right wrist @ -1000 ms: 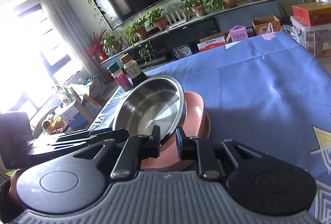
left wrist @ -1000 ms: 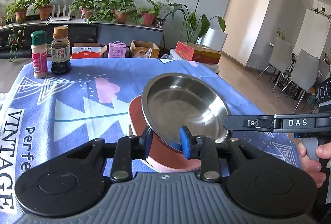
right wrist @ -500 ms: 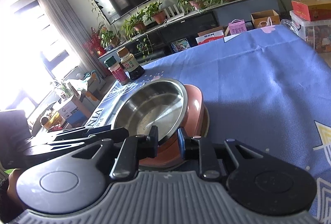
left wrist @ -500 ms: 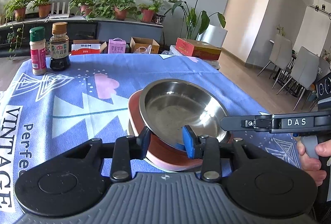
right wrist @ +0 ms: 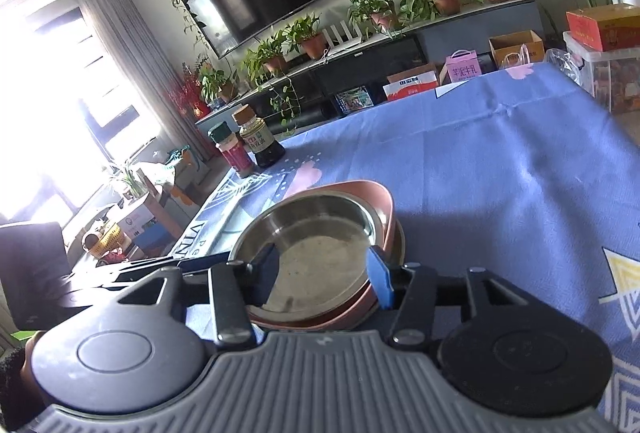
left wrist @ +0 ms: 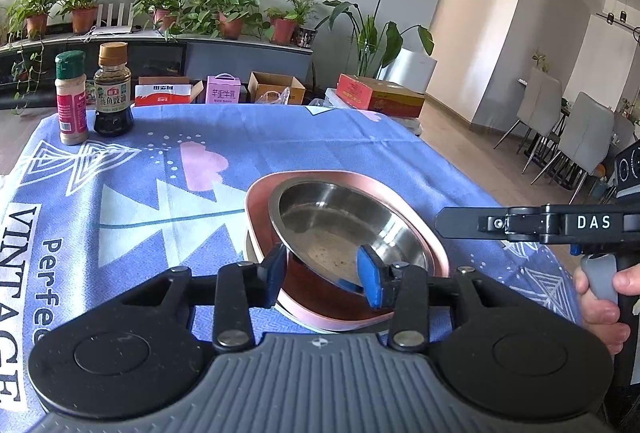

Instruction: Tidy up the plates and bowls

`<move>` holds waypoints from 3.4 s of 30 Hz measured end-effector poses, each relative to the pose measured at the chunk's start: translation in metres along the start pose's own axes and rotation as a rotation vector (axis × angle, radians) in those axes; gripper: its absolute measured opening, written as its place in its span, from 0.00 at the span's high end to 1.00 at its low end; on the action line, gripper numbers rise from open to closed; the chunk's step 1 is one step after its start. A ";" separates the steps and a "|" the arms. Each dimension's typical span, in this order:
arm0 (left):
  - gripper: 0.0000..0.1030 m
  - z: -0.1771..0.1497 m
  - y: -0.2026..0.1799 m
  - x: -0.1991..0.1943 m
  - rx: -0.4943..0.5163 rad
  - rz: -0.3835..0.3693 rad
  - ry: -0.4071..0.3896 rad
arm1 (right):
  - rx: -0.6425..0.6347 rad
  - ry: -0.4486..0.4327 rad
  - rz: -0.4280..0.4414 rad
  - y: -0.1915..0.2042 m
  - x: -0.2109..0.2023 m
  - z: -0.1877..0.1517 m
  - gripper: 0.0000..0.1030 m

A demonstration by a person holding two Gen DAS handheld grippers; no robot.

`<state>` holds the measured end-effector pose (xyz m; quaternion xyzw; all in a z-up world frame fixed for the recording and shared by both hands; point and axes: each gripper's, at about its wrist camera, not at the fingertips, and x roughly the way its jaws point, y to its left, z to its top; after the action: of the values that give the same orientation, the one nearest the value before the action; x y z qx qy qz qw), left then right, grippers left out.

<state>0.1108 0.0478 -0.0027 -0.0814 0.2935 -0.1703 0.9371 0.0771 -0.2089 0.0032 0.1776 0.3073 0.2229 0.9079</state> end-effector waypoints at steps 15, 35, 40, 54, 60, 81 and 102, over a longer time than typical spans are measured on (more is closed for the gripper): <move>0.39 0.002 0.015 -0.003 -0.065 0.028 -0.037 | 0.090 -0.046 -0.025 -0.015 -0.001 0.004 0.41; 0.31 -0.006 0.057 0.015 -0.417 -0.099 0.017 | 0.249 0.016 0.005 -0.037 0.010 0.001 0.36; 0.31 -0.008 0.057 0.017 -0.422 -0.107 0.024 | 0.258 0.026 0.005 -0.038 0.012 0.000 0.36; 0.32 -0.012 0.056 0.023 -0.429 -0.128 0.032 | 0.308 0.052 0.017 -0.045 0.018 -0.001 0.36; 0.40 -0.013 0.054 0.026 -0.422 -0.142 0.038 | 0.319 0.061 0.027 -0.047 0.018 -0.002 0.36; 0.60 -0.011 0.043 0.018 -0.342 -0.087 0.016 | 0.329 0.058 0.020 -0.050 0.012 -0.003 0.60; 0.63 -0.004 0.033 -0.010 -0.291 -0.072 -0.048 | 0.305 0.038 0.056 -0.037 0.000 0.005 0.60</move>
<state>0.1093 0.0818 -0.0088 -0.2308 0.2898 -0.1573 0.9154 0.0916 -0.2410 -0.0102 0.3175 0.3498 0.2024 0.8578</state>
